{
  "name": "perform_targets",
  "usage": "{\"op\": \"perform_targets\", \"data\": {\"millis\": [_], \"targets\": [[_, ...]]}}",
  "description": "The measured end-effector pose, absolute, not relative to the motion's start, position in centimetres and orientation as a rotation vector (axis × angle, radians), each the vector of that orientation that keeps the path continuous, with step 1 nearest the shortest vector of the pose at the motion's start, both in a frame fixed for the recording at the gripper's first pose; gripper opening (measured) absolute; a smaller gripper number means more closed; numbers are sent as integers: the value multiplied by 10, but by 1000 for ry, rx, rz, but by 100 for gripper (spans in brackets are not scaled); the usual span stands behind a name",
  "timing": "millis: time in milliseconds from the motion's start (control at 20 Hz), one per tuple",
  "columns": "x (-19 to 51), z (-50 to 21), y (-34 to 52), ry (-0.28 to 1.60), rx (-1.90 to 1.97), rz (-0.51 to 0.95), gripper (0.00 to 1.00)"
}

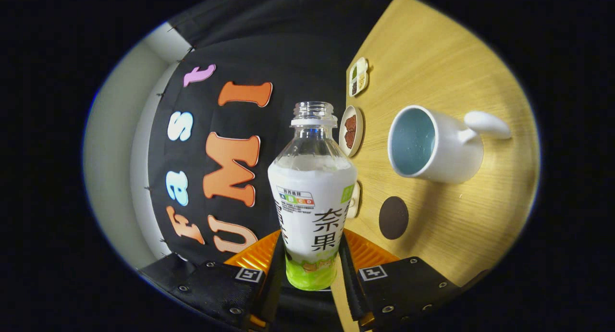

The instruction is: Take the bottle from table, then pour the juice into the cup, finally place the bottle on the coaster

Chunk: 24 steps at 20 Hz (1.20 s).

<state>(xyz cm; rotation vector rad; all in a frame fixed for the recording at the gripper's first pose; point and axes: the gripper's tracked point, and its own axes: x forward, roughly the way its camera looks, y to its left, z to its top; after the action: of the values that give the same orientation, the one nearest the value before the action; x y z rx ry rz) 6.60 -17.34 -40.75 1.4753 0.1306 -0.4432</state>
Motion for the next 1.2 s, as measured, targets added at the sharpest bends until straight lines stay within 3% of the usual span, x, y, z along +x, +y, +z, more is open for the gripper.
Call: {"op": "perform_targets", "data": {"millis": [700, 1200], "targets": [[107, -397, -165, 234, 690, -275, 58], [115, -416, -173, 359, 203, -245, 58]]}}
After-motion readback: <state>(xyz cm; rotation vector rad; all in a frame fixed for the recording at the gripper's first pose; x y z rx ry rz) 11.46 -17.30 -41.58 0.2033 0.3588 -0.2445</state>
